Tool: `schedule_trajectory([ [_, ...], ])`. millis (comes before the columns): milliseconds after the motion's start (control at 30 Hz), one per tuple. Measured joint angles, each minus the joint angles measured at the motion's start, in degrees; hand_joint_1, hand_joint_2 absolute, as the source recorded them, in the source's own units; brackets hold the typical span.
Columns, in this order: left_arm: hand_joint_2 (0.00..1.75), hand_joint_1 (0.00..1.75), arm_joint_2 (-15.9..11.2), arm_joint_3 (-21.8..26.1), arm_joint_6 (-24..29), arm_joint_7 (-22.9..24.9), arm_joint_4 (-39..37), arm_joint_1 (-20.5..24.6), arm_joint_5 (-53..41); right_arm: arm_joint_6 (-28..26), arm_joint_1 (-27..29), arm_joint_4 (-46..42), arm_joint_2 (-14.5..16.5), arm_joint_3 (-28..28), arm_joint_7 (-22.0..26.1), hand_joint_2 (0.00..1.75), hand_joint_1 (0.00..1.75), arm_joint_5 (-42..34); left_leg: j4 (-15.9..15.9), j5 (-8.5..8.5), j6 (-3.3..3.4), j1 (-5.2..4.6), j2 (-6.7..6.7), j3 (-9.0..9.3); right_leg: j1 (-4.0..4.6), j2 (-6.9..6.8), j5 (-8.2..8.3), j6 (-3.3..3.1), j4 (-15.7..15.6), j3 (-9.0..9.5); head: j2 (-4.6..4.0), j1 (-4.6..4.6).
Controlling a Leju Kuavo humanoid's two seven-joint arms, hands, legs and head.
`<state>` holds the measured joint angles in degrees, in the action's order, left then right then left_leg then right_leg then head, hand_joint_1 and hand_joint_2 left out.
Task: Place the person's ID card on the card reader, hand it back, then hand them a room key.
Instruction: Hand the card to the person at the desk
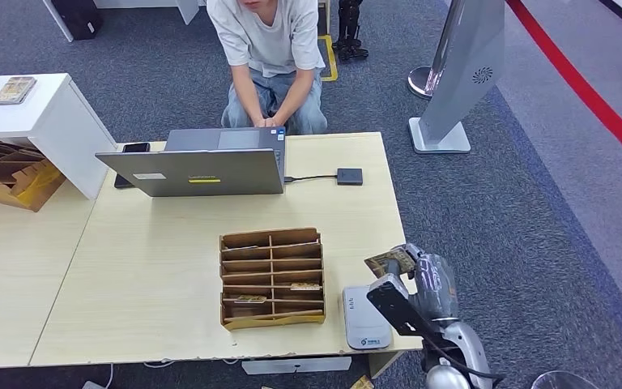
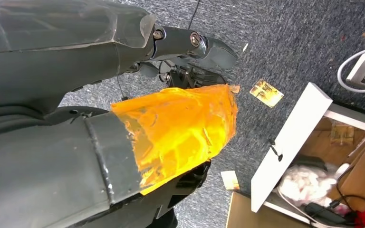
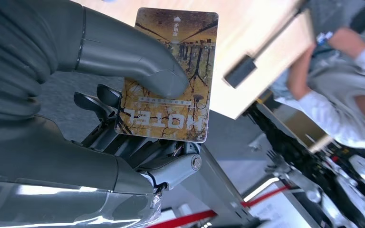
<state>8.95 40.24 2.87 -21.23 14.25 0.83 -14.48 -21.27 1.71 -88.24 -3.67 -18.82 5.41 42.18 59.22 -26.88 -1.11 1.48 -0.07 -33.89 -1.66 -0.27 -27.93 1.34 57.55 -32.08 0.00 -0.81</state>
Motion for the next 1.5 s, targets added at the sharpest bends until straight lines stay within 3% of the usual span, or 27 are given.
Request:
schedule_trajectory([
  [467, 0.00, 0.00, 0.5, -1.3, 1.2, 1.7, 0.0, 0.0, -7.0, -1.8, -1.0, -7.3, 1.1, -6.0, 7.6, 1.75, 1.75, -0.7, 0.0, 0.00, 0.00, 0.00, 0.00, -0.02, 0.00, 0.00, 0.00, 0.00, 0.0, -0.01, 0.00, 0.01],
  [833, 0.00, 0.00, 0.4, -2.0, 1.2, 2.4, 0.0, 0.1, -7.5, -2.0, -3.4, -8.2, 2.3, -10.4, 9.4, 1.75, 1.75, -1.3, 0.0, 0.00, 0.00, 0.00, 0.00, -0.04, 0.00, 0.00, 0.00, 0.00, 0.0, -0.01, 0.00, 0.01],
  [1200, 0.00, 0.00, 0.2, -3.2, 0.8, 3.1, -0.3, 0.4, -10.7, -3.3, -12.8, -4.4, 3.6, -16.9, 8.7, 1.75, 1.75, 0.9, 0.0, 0.03, 0.00, 0.01, 0.01, -0.03, 0.01, -0.01, 0.01, 0.00, 0.0, -0.01, 0.00, 0.01],
  [1500, 0.00, 0.00, -0.1, -4.7, 0.1, 3.8, -0.5, 0.7, -13.1, -6.1, -19.6, 1.6, 5.6, -18.1, 7.2, 1.75, 1.75, 3.5, 0.0, 0.03, 0.00, 0.01, 0.00, -0.04, 0.01, 0.00, 0.01, 0.00, 0.0, -0.02, 0.00, 0.01],
])
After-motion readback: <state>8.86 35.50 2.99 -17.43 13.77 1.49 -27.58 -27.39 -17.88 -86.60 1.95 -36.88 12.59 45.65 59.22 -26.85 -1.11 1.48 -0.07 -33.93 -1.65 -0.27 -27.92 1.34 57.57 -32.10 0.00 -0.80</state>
